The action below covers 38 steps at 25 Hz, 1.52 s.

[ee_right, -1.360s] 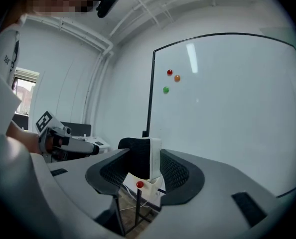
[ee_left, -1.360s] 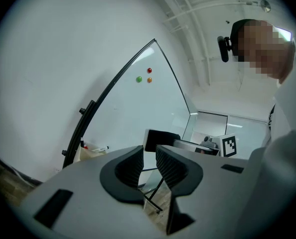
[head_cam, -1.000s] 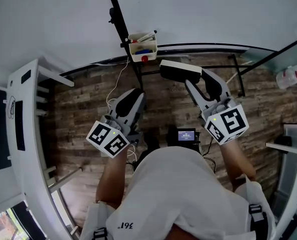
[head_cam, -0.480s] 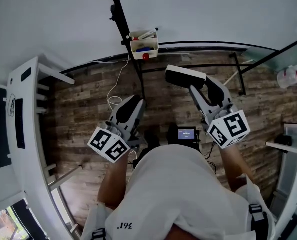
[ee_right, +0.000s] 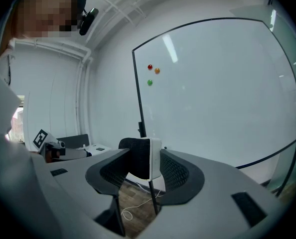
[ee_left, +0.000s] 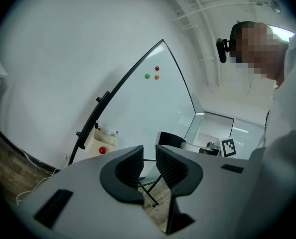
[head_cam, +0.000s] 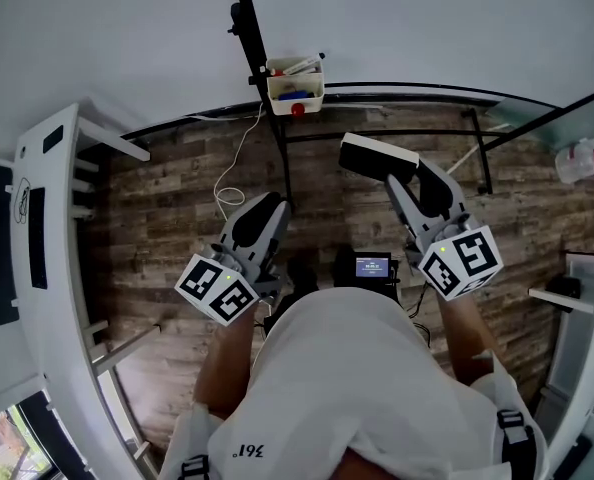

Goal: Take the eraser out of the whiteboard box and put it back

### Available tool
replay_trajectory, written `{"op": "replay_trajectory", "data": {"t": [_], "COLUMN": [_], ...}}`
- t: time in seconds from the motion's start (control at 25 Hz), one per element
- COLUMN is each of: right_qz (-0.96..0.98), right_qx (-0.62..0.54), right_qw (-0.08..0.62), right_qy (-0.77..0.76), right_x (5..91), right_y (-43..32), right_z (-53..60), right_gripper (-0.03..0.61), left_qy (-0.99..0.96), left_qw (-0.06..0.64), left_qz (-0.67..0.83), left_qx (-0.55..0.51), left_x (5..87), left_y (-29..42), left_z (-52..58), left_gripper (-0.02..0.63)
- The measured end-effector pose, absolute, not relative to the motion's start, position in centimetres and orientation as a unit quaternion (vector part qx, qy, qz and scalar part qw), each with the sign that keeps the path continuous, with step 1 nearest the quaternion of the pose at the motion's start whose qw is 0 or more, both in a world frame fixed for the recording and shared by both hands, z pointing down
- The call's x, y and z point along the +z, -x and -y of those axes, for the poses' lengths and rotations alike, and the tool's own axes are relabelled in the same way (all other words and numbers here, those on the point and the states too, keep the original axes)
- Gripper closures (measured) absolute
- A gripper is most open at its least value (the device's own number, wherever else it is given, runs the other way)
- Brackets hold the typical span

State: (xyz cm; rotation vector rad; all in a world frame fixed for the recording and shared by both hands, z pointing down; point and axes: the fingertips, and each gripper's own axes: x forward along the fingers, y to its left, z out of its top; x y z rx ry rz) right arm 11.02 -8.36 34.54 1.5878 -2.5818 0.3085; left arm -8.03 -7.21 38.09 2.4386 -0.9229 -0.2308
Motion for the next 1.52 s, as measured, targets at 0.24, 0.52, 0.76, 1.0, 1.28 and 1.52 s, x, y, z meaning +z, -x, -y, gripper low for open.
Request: {"op": "replay_trajectory", "data": {"t": [0.24,0.52,0.76,1.0,1.28,1.52], "right_qz": [0.846,0.841,0.842,0.847,0.856,0.867], "right_qx": [0.105,0.113,0.116,0.119,0.122,0.121], "right_qw": [0.049,0.05,0.051,0.055,0.065,0.076], "right_qy": [-0.521,-0.527,-0.525,-0.516,-0.497,-0.478], "right_x": [34.9,35.3,35.6,36.1,36.7,37.4], "right_y": [-11.0,-11.7,-12.2,-13.2,-14.4,-15.5], "right_z": [8.7,9.0,9.5,10.1,11.1,12.2], "right_gripper": [0.374,0.376,0.376,0.376,0.376,0.376], "left_qy": [-0.899,-0.899,-0.898,-0.894,-0.887,-0.879], "left_qw": [0.262,0.267,0.272,0.275,0.278,0.279], "left_qz": [0.339,0.337,0.337,0.343,0.358,0.376], "left_qx": [-0.086,-0.083,-0.083,-0.081,-0.085,-0.094], "left_x": [38.3,38.5,38.6,39.1,39.3,39.8], "left_y": [8.0,7.7,7.1,5.8,4.2,2.8], "left_z": [7.5,7.8,8.3,8.5,8.6,8.7], "left_gripper": [0.546,0.548,0.546,0.548,0.546,0.548]}}
